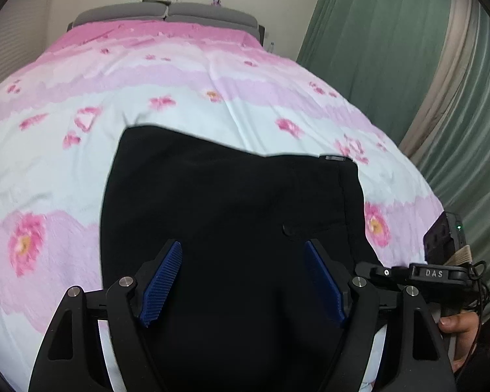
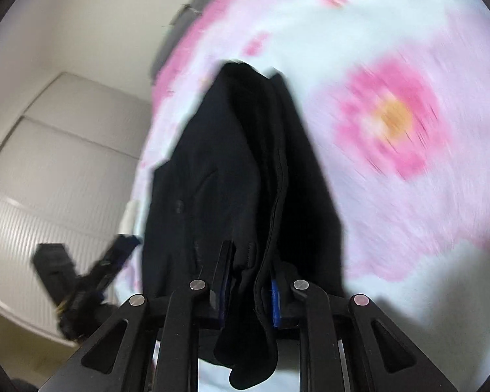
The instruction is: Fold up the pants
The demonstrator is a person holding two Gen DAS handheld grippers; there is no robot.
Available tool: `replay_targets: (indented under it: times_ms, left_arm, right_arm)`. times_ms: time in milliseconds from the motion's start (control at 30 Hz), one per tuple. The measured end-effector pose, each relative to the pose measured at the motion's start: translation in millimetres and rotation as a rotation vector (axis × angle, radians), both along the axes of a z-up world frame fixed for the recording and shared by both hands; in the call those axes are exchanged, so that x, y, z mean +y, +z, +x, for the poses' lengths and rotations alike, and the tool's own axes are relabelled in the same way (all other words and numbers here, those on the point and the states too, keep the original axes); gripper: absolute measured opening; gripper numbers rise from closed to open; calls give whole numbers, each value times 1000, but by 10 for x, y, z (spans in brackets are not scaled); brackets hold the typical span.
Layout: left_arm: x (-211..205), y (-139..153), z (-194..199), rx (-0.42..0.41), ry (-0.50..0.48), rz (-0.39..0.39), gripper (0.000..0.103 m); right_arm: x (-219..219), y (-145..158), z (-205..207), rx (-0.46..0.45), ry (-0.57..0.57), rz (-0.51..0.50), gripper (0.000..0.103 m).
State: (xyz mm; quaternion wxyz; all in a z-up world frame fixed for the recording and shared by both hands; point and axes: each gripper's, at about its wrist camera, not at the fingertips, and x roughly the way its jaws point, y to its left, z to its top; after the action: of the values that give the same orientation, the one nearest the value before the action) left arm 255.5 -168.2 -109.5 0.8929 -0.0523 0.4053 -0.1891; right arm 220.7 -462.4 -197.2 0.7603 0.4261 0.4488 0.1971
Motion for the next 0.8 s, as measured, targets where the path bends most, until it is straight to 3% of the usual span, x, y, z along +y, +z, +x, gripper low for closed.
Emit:
replay_targets:
  times_ms: [133,200,233,400,467,633,800]
  left_arm:
    - [-1,-92,-20,-7,6,61,77]
    - [27,-88,-25,-10,7,64,77]
    - [48,-76,-37,-13,10,64,77]
    - [252,-20,-231,-41,27,92,90]
    - [387,-63,-362,-35,37,92,90]
    - [600,-331,-665,13,58,97,91]
    - [690,-530,-803,23,112,51,91]
  right_arm:
    - [-42,-96,-47,-8,-38,40,24]
    - [-31,-28,-77,-15,-35,12,33]
    - [10,47,-110,-16,-31,-24,35]
    - [31,580,-369,-106,-99,-273,74]
    - [24,754,-495,-134,-122,-339,79]
    - [154,920,-767,-169,-108,-386,80]
    - [405,1126,-573,-204,-43,-430,80]
